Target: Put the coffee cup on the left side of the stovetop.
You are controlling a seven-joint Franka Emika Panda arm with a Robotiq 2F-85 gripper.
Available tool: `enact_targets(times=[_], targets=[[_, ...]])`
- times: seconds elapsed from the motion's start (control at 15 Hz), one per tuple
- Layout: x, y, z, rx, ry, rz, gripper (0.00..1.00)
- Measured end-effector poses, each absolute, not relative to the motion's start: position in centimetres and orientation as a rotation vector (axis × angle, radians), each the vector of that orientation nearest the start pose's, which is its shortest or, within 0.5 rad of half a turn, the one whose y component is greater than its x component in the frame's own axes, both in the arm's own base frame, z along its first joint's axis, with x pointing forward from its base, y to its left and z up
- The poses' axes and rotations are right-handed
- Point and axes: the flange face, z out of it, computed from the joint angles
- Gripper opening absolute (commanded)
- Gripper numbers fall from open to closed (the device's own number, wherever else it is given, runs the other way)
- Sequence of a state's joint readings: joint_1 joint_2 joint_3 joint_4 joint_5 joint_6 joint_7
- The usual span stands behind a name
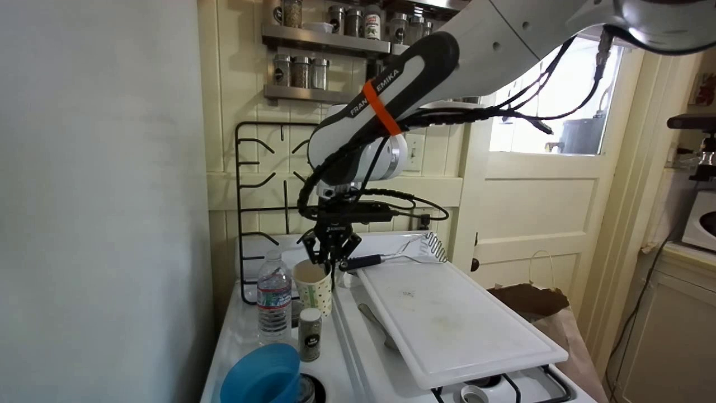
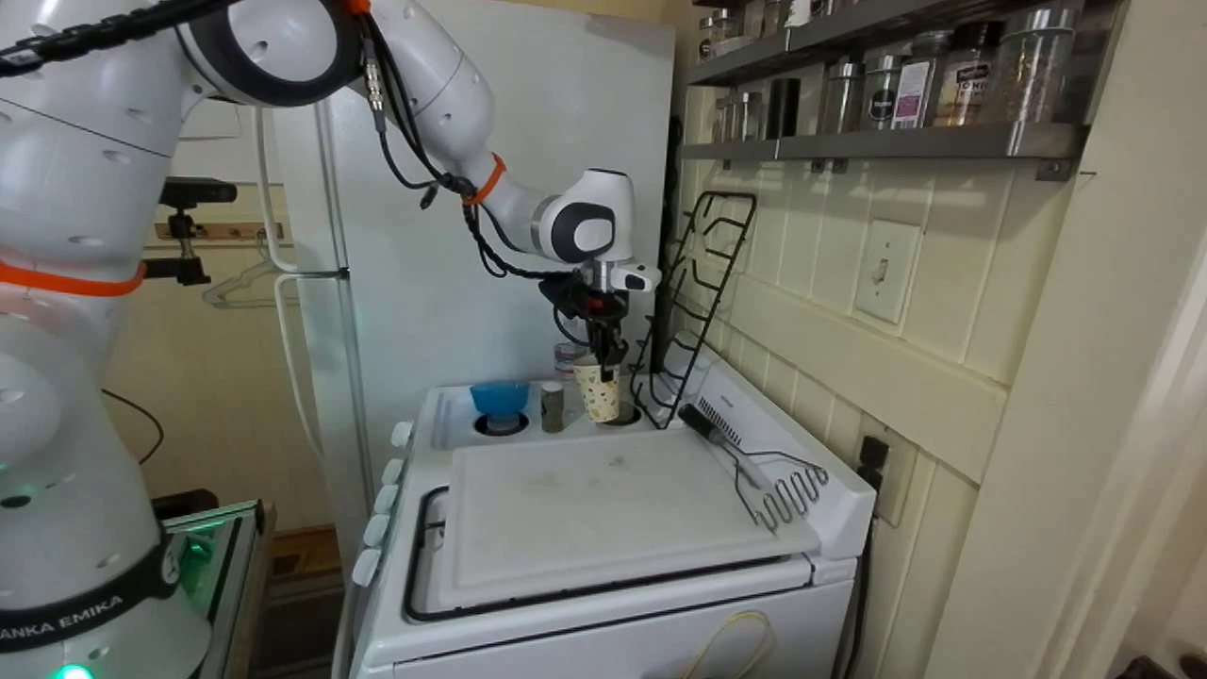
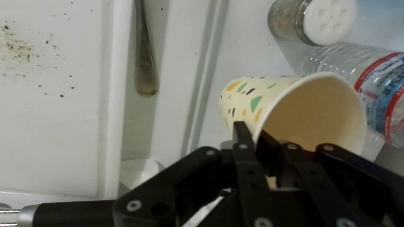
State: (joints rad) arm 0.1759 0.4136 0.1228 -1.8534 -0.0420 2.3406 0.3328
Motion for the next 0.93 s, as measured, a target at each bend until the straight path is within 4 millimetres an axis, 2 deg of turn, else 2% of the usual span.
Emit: enact_targets(times=[0.27,0.47,0.87,0.93], targets=[[62.3,19.3,29.0,-3.065,-0.066,-0.060,0.02],[62.3,19.2,27.7,-3.040,-0.143,-0.024,0.02],[62.3,18.2,27.2,-3.003,-0.228,0.028,0.02],[62.3,18.0,27.2,-3.000,-0.238,0.036,0.32]])
